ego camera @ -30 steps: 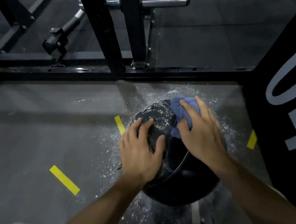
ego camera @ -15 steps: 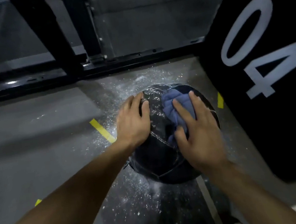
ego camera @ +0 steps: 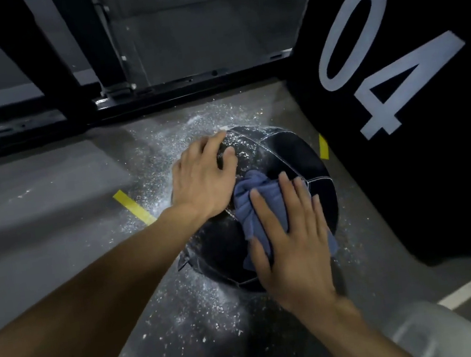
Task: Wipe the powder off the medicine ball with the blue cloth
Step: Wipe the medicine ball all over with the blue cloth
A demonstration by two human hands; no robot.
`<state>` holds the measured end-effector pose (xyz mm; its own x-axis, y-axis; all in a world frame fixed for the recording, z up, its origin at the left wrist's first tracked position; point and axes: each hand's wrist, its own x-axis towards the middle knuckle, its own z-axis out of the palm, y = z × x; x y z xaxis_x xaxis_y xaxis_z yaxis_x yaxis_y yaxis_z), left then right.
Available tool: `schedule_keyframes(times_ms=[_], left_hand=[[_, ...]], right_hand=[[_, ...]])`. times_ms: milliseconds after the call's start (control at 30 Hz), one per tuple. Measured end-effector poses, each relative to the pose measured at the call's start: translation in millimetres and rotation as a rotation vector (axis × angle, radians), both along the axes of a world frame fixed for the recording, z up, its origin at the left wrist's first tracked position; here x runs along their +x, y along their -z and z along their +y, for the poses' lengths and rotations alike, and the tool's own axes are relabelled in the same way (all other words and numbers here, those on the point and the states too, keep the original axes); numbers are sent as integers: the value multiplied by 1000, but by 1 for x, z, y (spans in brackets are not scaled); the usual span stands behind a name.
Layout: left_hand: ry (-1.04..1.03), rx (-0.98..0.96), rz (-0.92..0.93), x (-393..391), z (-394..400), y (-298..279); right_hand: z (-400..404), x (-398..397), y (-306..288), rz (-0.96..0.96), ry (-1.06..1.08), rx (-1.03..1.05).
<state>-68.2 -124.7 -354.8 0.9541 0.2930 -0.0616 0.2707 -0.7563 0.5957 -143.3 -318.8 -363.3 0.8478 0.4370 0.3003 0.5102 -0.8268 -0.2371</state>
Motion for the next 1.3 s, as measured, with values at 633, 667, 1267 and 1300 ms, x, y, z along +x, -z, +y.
schedule_keyframes(times_ms=[633, 667, 1267, 1300], left_hand=[[-34, 178, -15, -8, -71, -10], [-33, 174, -22, -9, -75, -11], [66, -92, -30, -28, -82, 5], [55, -91, -41, -28, -83, 7]], right_hand=[[-21, 92, -45, 337, 151, 123], [-27, 73, -38, 294, 160, 136], [-82, 1, -19, 176, 382, 363], [-79, 18, -28, 228, 406, 344]])
